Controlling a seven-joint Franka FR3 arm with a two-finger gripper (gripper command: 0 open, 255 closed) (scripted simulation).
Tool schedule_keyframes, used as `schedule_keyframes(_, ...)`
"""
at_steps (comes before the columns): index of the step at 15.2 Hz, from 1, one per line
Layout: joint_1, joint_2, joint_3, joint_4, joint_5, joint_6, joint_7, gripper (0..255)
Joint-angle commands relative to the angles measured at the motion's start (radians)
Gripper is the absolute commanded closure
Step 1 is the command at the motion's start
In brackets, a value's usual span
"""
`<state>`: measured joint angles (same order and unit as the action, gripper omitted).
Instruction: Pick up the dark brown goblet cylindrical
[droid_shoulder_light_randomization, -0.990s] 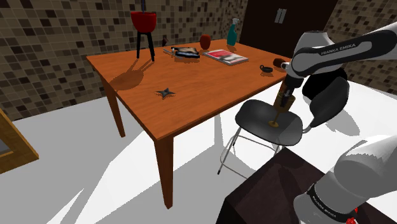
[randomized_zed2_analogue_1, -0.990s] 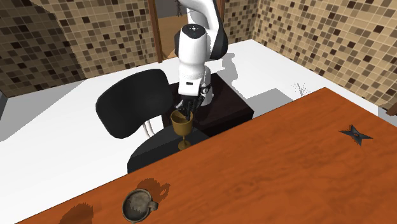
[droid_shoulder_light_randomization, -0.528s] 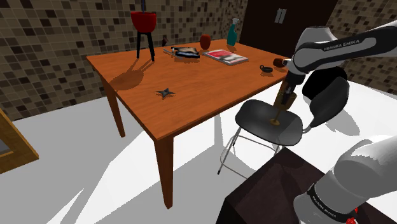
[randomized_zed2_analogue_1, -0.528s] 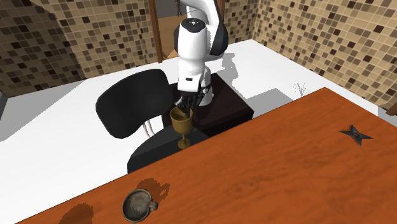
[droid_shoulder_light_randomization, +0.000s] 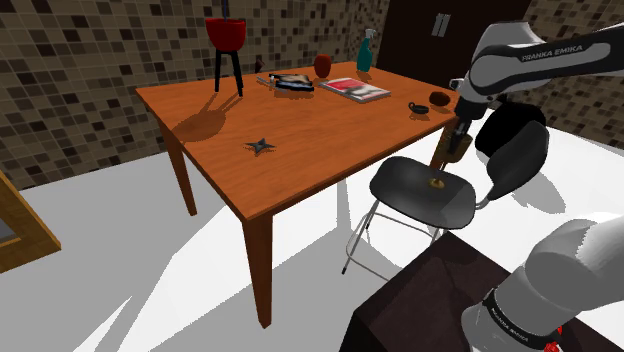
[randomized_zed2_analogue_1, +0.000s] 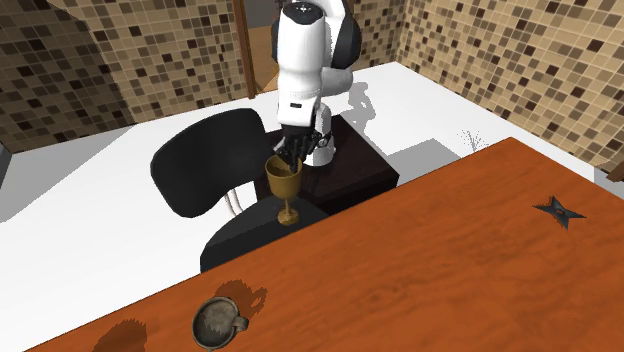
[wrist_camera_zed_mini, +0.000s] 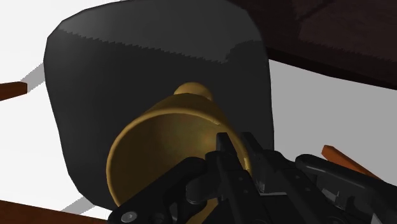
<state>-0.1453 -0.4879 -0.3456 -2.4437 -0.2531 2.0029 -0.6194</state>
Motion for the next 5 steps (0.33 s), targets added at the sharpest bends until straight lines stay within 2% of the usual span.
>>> schedule_keyframes(1, 0.002, -0.006, 0.005, 0.023, 0.004, -0.029, -0.001, 255)
schedule_keyframes(5, 0.003, -0.012, 0.010, 0.047, 0.007, -0.059, -0.003, 255)
